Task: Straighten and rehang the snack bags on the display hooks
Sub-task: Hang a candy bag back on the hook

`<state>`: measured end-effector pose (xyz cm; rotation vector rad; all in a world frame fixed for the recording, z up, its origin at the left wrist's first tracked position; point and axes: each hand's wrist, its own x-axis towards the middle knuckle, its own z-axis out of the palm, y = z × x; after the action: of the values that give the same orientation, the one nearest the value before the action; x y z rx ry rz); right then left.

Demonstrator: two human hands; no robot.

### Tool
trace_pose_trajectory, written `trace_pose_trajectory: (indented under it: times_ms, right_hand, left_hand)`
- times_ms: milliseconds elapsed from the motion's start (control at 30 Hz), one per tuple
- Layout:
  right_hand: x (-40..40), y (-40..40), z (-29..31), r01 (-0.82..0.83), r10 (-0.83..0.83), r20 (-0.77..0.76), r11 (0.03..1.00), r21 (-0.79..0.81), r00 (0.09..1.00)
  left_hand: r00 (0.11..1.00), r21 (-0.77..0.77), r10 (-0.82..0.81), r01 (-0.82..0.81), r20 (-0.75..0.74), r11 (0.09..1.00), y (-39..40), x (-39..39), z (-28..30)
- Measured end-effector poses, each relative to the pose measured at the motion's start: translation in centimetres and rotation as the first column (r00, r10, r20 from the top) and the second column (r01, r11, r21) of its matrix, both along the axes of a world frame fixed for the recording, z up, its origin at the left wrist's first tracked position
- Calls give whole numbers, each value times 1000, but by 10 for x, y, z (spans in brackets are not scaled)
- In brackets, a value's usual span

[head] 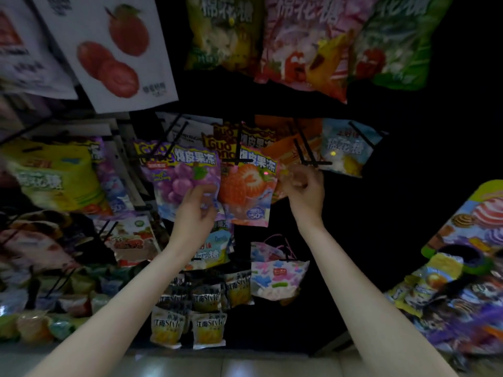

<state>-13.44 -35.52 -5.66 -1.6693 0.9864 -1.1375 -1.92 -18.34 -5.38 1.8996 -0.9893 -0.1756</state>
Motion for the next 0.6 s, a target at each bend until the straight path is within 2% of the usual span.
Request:
trace_pose_trajectory:
  times_ms: [100,167,267,500,600]
  right_hand:
    - [-5,-22,4,114,-118,70,991,64,991]
    - [-9,-40,13,-1,-28,137,979,206,990]
    - [-12,-58,13,-191,146,147,912,362,978]
    - [-18,-49,-9,-184,188,17,932,311,982]
    - [-14,-42,-11,-66,89,-68,956,285,994]
  left_hand:
    - [1000,8,-14,14,15,1000,-3,0,1]
    - [1000,22,-23,23,13,999,-6,-2,-1]
    - [1000,44,-23,22,16,999,-10,-6,-1]
    - [999,30,-49,49,-2,998,-8,-12,2]
    - [997,12,-66,66,-40,998,-10,-16,6]
